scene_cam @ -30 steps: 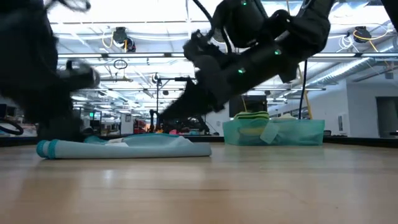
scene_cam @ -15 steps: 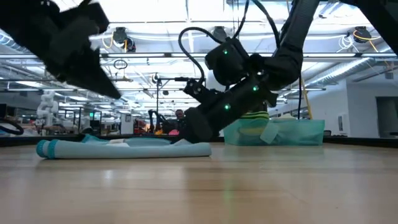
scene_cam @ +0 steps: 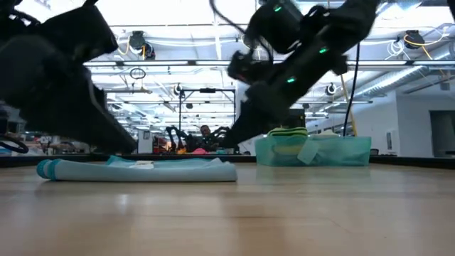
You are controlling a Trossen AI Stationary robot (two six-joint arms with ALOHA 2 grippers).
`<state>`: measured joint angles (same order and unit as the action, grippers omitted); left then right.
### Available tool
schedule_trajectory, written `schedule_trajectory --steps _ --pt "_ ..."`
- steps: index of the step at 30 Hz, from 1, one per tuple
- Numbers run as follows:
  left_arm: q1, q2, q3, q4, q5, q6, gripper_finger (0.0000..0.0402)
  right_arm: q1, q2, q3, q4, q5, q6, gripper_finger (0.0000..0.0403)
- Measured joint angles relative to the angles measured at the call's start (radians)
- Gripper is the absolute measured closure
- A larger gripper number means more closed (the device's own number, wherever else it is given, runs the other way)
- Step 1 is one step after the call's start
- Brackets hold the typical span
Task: Fold microfiber towels
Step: Fold the blue microfiber cloth
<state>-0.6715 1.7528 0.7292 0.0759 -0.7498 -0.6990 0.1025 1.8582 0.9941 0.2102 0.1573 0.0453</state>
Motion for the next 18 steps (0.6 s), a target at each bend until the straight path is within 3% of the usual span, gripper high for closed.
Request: schedule_trajectory --steps 4,9,12,18 --pt "-0.024 0.028 0.054 -0.093 -0.001 0.053 0.0171 0.081 -0.067 -0.083 0.055 -0.001 0.024 0.0386" --pt "-0.037 0.031 0.111 -0.330 0.016 0.036 0.0176 0.179 -0.072 -0.198 0.238 0.010 0.022 0.0369" --pt "-0.040 0.029 0.131 -0.459 0.024 0.010 0.0176 0.220 -0.052 -0.213 0.305 0.023 0.021 0.0346" --pt "-0.019 0.027 0.132 -0.540 0.102 -0.012 0.0176 0.225 -0.003 -0.198 0.375 0.021 -0.059 0.0294"
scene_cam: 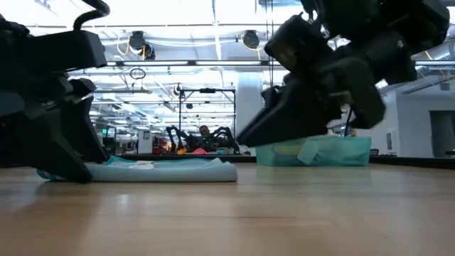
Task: Fold microfiber towels
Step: Fold the blue microfiber cloth
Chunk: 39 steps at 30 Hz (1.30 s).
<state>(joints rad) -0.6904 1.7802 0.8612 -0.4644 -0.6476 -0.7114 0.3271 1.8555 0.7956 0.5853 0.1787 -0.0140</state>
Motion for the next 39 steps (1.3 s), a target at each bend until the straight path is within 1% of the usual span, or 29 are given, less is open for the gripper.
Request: schedule_trajectory --steps 2,4,6,8,10,15,18,21,24,27,28,30,32,36,39 --pt "0.003 0.000 0.000 -0.010 -0.001 -0.001 0.0176 -0.005 0.004 -0.003 0.004 -0.012 -0.018 0.0279" --pt "0.006 -0.001 -0.001 -0.018 0.001 -0.003 0.0176 -0.018 0.022 -0.002 0.051 -0.053 -0.031 0.0265" --pt "0.010 -0.001 -0.001 -0.021 0.010 0.002 0.0178 -0.028 0.031 -0.001 0.061 -0.076 -0.044 0.0253" --pt "0.012 -0.001 -0.001 -0.026 0.016 0.004 0.0190 -0.034 0.060 0.001 0.097 -0.078 -0.061 0.0246" --pt "0.017 -0.001 -0.002 -0.030 0.020 0.010 0.0213 -0.039 0.081 0.000 0.097 -0.078 -0.079 0.0243" --pt "0.028 -0.001 -0.006 -0.036 0.031 0.030 0.0295 -0.049 0.134 0.024 0.123 -0.077 -0.097 0.0250" --pt "0.031 0.000 -0.007 -0.038 0.039 0.037 0.0344 -0.052 0.154 0.033 0.124 -0.075 -0.107 0.0261" --pt "0.032 0.000 -0.007 -0.036 0.052 0.037 0.0387 -0.053 0.157 0.038 0.119 -0.021 -0.106 0.0284" --pt "0.032 -0.001 -0.007 -0.030 0.056 0.029 0.0389 -0.054 0.157 0.038 0.115 0.037 -0.105 0.0329" --pt "0.031 -0.003 -0.005 -0.010 0.060 0.031 0.0381 -0.054 0.154 0.038 0.118 0.029 -0.091 0.0384" --pt "0.028 -0.006 -0.003 -0.010 0.064 0.029 0.0381 -0.054 0.154 0.038 0.117 0.020 -0.078 0.0392" --pt "0.026 -0.013 0.004 -0.010 0.086 0.017 0.0388 -0.049 0.146 0.038 0.106 -0.019 -0.046 0.0391" --pt "0.019 -0.023 0.016 0.000 0.130 -0.006 0.0394 -0.038 0.128 0.038 0.098 -0.059 -0.003 0.0388" --pt "0.006 -0.059 0.028 0.062 0.220 -0.019 0.0385 -0.021 0.078 0.038 0.076 -0.158 0.059 0.0397" --pt "-0.006 -0.099 0.036 0.064 0.216 0.007 0.0383 -0.019 0.038 0.038 0.073 -0.188 0.095 0.0397"
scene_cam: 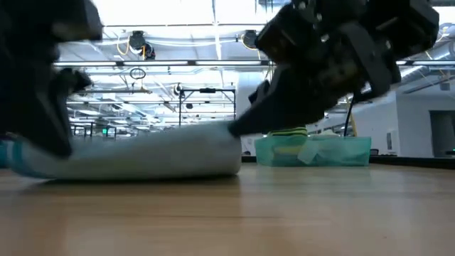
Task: Fold microfiber towels
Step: Fold the blue microfiber cloth
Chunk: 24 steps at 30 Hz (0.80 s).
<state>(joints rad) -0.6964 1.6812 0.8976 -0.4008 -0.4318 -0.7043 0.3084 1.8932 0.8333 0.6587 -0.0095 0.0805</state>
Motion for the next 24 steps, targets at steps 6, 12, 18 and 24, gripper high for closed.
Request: schedule_trajectory --steps 6,12,18,24 --pt "0.012 -0.083 0.006 -0.040 -0.077 0.080 0.0392 -0.021 -0.064 0.000 -0.021 0.005 -0.003 0.0396" --pt "0.079 -0.120 0.001 -0.194 -0.114 0.109 0.0386 -0.080 -0.083 0.000 -0.026 0.010 -0.012 0.0396" --pt "0.158 -0.123 -0.025 -0.206 -0.059 0.120 0.0389 -0.142 -0.083 -0.001 -0.093 0.011 -0.002 0.0396" --pt "0.226 -0.123 -0.051 -0.190 -0.038 0.154 0.0391 -0.193 -0.082 -0.001 -0.116 0.007 0.012 0.0396"
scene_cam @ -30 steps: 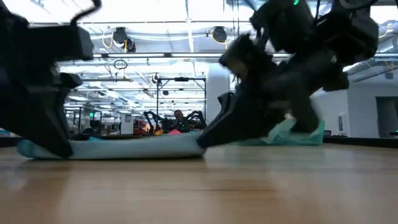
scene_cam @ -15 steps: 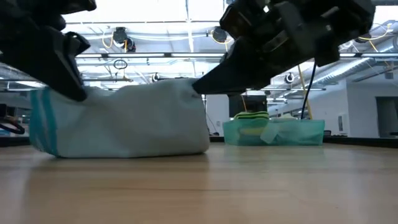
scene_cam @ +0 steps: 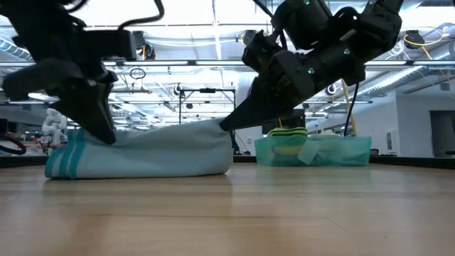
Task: Fold microfiber towels
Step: Fold the blue microfiber cloth
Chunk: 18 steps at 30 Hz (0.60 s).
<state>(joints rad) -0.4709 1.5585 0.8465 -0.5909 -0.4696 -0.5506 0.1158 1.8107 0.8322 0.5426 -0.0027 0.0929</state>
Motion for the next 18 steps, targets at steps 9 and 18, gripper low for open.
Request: schedule_trajectory --steps 9,18 --pt "-0.055 0.000 -0.001 0.242 0.221 0.006 0.0387 0.002 0.000 0.000 0.008 -0.329 0.094 0.0396" --pt "-0.147 -0.001 0.011 0.222 0.101 -0.062 0.0386 0.032 0.000 0.000 0.085 -0.364 0.131 0.0396"
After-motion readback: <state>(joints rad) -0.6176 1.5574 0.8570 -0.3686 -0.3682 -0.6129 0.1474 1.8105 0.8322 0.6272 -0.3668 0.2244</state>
